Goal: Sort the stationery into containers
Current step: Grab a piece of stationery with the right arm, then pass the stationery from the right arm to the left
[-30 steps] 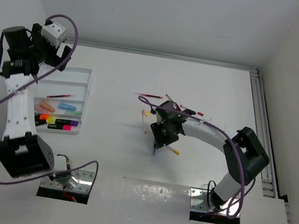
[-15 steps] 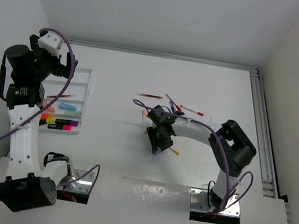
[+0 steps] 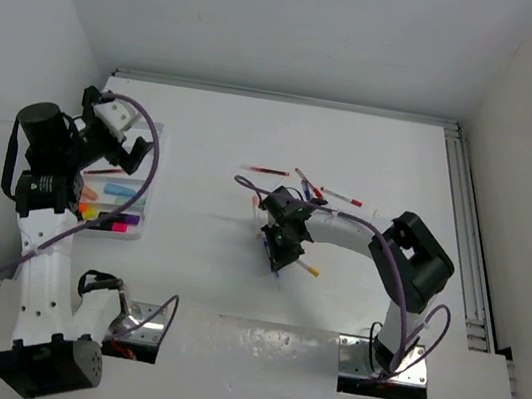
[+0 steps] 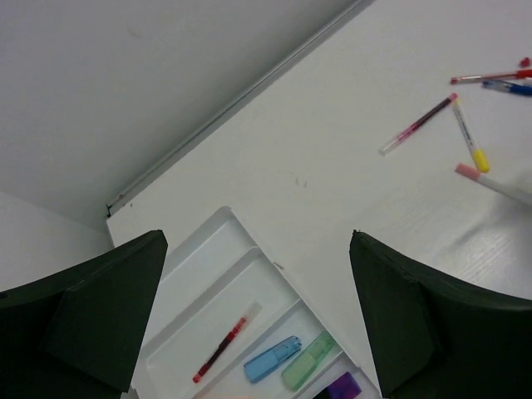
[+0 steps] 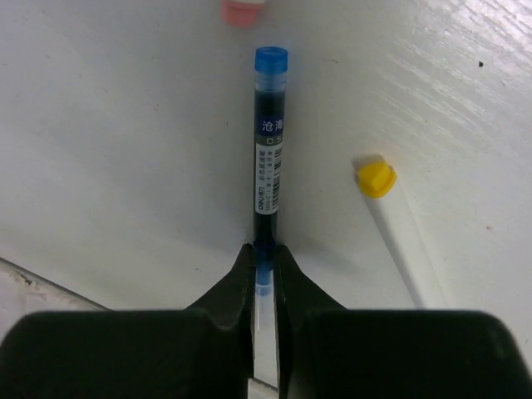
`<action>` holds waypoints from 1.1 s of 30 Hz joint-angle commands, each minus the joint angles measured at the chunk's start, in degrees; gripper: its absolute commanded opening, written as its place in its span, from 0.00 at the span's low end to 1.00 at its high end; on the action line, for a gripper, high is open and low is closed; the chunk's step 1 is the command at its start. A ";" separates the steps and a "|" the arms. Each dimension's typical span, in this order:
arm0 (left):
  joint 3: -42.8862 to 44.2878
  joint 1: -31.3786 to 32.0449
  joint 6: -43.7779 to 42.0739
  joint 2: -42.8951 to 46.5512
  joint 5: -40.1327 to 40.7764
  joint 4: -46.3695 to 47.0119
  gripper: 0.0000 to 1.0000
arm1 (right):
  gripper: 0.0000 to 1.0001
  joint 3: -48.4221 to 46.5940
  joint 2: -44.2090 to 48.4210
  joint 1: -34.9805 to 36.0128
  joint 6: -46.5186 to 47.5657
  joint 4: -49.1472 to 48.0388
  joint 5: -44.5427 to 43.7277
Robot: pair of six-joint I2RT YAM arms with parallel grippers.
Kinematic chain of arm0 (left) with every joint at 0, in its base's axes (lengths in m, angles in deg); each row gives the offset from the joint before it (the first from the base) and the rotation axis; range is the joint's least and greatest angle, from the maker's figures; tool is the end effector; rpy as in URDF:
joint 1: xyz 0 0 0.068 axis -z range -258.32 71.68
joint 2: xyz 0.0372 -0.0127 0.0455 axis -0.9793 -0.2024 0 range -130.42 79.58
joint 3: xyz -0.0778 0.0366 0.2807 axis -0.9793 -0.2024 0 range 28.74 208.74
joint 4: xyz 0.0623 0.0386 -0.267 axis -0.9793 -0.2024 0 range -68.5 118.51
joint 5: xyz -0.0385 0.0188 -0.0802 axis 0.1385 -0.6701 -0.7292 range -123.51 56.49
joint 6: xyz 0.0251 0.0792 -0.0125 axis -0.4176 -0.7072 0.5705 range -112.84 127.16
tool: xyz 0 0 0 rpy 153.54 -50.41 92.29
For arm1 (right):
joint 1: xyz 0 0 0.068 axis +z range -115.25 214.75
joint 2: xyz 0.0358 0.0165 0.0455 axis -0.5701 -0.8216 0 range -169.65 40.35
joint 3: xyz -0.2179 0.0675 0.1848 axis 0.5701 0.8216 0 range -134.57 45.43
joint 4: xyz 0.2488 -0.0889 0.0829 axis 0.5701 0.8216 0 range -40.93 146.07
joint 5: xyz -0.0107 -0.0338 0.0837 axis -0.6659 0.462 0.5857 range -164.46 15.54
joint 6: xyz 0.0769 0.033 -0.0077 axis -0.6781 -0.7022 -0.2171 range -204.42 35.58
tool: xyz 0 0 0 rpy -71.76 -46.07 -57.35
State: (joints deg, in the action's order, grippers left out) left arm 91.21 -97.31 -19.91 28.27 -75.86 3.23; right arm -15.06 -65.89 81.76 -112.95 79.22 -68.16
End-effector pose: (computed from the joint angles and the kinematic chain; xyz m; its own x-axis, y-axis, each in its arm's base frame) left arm 0.2156 0.0217 0.4145 -0.0335 0.3441 -0.9383 0.4409 0.8477 0.2951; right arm 0.2403 0.2697 0.0994 -0.9371 -0.3087 -0.1631 -0.3387 0.9172 0.2099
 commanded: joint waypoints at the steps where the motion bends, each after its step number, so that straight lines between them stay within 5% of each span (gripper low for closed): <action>1: -2.10 1.14 -8.76 3.14 -7.92 -1.87 0.98 | 0.04 3.88 2.87 0.28 1.81 -3.25 -0.33; 4: -1.57 3.24 -21.67 2.36 -11.61 -11.96 0.94 | 0.00 5.99 7.87 0.02 5.49 -3.87 2.38; 9: -2.88 11.41 -39.77 3.05 -8.90 -25.68 0.82 | 0.00 5.65 16.23 -4.54 11.12 -0.46 24.82; 14: -5.26 24.15 -50.97 3.06 -3.20 -32.47 0.72 | 0.00 -1.10 14.58 -6.83 18.51 13.84 40.34; 19: -6.76 39.96 -47.30 1.31 4.18 -28.01 0.67 | 0.00 -5.60 11.93 -6.93 22.29 21.96 48.88; 27: 1.06 62.98 -32.97 -12.32 14.12 -24.40 0.52 | 0.00 -6.48 12.10 -7.62 21.68 22.14 49.85; 33: 1.42 67.41 -26.29 -15.57 15.28 -18.06 0.50 | 0.00 -6.40 12.98 -9.12 21.07 22.41 51.26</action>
State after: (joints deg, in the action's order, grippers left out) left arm 90.19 -31.10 -51.16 12.93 -62.07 -19.22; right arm -19.54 -53.97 73.32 -92.56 101.27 -19.90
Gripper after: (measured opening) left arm 0.506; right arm 0.024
